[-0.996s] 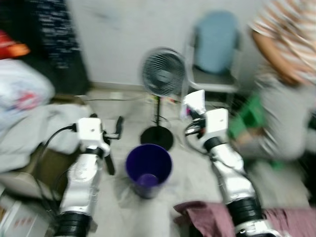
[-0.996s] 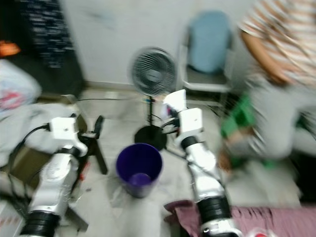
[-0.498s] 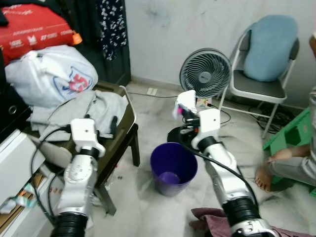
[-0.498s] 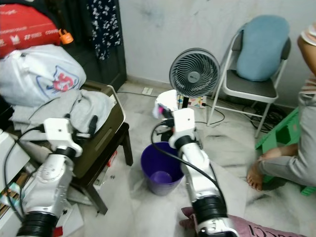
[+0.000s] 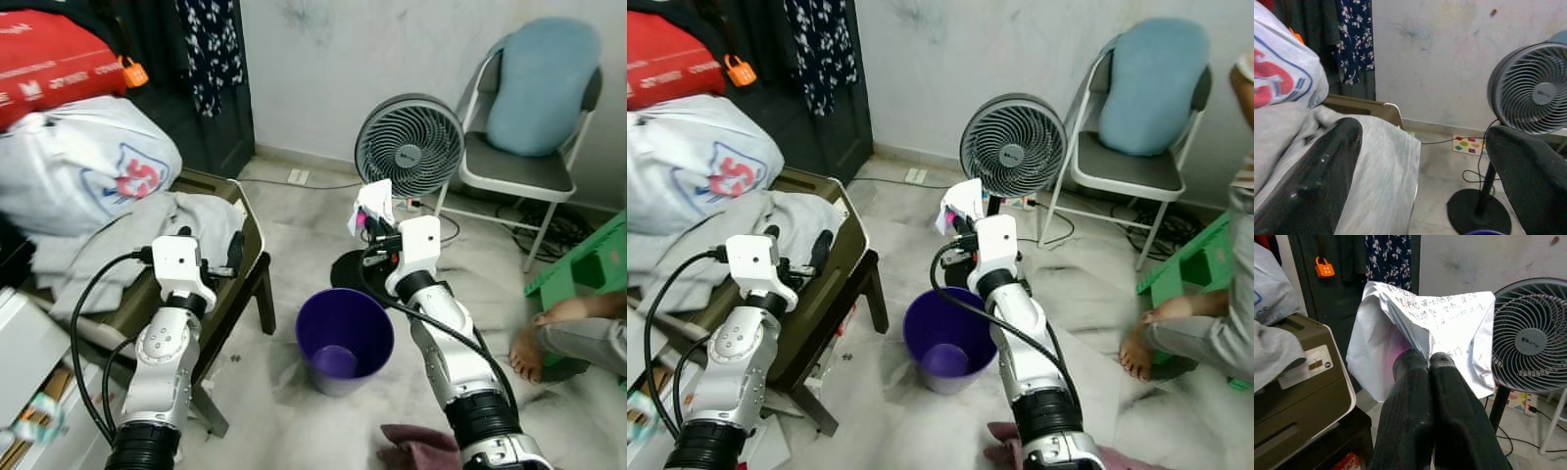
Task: Clean up the room
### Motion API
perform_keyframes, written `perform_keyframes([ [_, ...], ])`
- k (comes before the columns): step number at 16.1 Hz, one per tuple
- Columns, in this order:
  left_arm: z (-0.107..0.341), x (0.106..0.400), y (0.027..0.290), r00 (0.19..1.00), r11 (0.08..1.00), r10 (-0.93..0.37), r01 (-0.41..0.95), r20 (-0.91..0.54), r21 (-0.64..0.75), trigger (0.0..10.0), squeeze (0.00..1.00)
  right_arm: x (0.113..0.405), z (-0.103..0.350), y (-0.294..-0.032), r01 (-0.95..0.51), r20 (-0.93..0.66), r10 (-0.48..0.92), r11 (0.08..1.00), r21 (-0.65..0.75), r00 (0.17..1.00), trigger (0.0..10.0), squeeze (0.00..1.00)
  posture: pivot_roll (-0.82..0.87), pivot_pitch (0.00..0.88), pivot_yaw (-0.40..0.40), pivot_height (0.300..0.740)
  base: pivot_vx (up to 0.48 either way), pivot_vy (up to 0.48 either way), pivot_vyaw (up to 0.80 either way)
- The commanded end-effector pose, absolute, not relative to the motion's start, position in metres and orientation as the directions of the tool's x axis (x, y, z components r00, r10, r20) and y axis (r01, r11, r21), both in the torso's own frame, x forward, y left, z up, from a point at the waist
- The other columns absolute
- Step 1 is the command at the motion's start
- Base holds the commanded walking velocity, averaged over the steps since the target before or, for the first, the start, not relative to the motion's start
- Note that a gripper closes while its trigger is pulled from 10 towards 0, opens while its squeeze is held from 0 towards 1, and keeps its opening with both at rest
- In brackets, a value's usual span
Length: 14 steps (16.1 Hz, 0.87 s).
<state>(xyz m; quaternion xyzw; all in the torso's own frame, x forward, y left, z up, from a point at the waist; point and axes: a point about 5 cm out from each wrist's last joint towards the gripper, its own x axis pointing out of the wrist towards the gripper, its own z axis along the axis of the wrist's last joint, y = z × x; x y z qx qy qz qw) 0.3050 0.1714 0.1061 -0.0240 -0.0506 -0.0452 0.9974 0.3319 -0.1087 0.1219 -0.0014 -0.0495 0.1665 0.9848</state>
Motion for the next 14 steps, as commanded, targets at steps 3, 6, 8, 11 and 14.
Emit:
perform_keyframes([
  [3, 0.11, 0.307, 0.166, 0.986, 0.992, -0.114, 0.12, 0.12, -0.04, 10.0, 0.0, 0.333, 0.121, -0.117, -0.299, 0.087, 0.3, 0.954, -0.022, 0.95, 10.0, 0.0, -0.08, 0.0, -0.026, 0.74, 0.415, 0.0, 0.0],
  [6, 0.109, 0.307, 0.167, 0.988, 0.993, -0.104, 0.109, 0.114, -0.043, 10.0, 0.0, 0.333, 0.12, -0.117, -0.297, 0.084, 0.298, 0.955, -0.019, 0.951, 10.0, 0.0, -0.08, 0.0, -0.026, 0.74, 0.216, 0.0, 0.0],
  [8, 0.111, 0.308, 0.169, 0.989, 0.995, -0.088, 0.094, 0.119, -0.043, 10.0, 0.0, 0.334, 0.121, -0.118, -0.294, 0.084, 0.294, 0.956, -0.019, 0.952, 10.0, 0.0, -0.08, 0.0, -0.026, 0.74, 0.0, 0.0, 0.0],
  [11, 0.115, 0.307, 0.177, 0.983, 0.992, -0.122, 0.125, 0.14, -0.013, 10.0, 0.0, 0.335, 0.126, -0.122, -0.252, 0.087, 0.25, 0.968, 0.005, 0.964, 10.0, 0.0, -0.08, 0.0, -0.02, 0.74, 0.0, 0.0, 0.0],
  [14, 0.115, 0.301, 0.19, 0.963, 0.972, -0.235, 0.234, 0.128, 0.025, 10.0, 0.0, 0.337, 0.12, -0.129, -0.176, 0.026, 0.176, 0.984, 0.016, 0.984, 10.0, 0.0, -0.07, 0.012, -0.039, 0.74, 0.0, 0.0, 0.0],
])
